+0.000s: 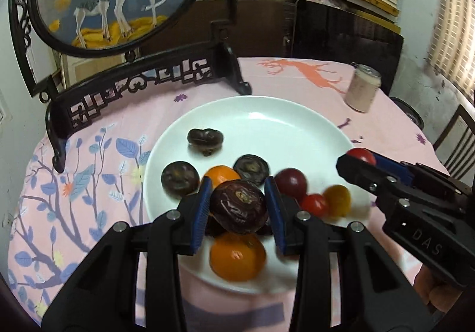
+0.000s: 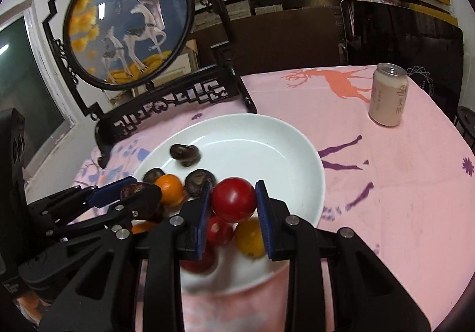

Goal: Organize fruits
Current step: 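Place both held fruits on the white plate and open both tools, then move both open tools back toward the remaining oranges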

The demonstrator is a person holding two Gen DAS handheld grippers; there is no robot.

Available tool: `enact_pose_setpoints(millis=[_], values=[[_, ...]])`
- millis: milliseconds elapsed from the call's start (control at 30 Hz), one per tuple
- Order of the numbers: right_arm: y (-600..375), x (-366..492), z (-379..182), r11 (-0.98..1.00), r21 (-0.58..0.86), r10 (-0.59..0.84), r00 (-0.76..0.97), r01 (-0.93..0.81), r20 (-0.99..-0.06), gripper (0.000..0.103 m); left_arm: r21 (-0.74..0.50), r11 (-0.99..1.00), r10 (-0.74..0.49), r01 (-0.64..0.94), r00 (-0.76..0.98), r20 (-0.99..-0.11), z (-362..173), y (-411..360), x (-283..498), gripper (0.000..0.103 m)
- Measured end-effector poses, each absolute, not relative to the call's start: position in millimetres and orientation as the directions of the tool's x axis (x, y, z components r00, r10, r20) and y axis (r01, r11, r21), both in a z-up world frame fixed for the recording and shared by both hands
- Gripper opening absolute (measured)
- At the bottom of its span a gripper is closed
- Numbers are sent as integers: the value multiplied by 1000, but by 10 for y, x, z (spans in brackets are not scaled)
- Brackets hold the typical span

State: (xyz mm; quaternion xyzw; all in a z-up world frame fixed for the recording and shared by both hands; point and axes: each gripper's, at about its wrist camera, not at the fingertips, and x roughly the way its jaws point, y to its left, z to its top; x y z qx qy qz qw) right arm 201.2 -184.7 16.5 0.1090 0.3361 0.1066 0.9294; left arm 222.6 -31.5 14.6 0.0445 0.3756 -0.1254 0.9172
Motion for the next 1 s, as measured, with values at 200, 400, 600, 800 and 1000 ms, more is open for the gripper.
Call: enact_pose_setpoints(millis=[200,400,600,800,1000], values=[[-1951,2124,3,950,297,273,728,-100,-629,54,28,977,-132,211,705,-696,21,-265,2281,75],[-1968,1911,254,931,337,319,755,-138,-573,57,63,978,-104,197,732,-673,88,-172,2021,77],[-1984,1628,191,918,370,349,731,-142,-586,58,65,979,-105,194,749,-654,89,-95,1637,80],[-2057,1174,-8,929,343,333,713,-136,-617,58,128,975,-66,183,783,-619,42,-144,1269,86],[-2019,763,-87,940,300,323,713,-164,-623,58,156,974,-41,164,804,-593,19,-116,915,93]])
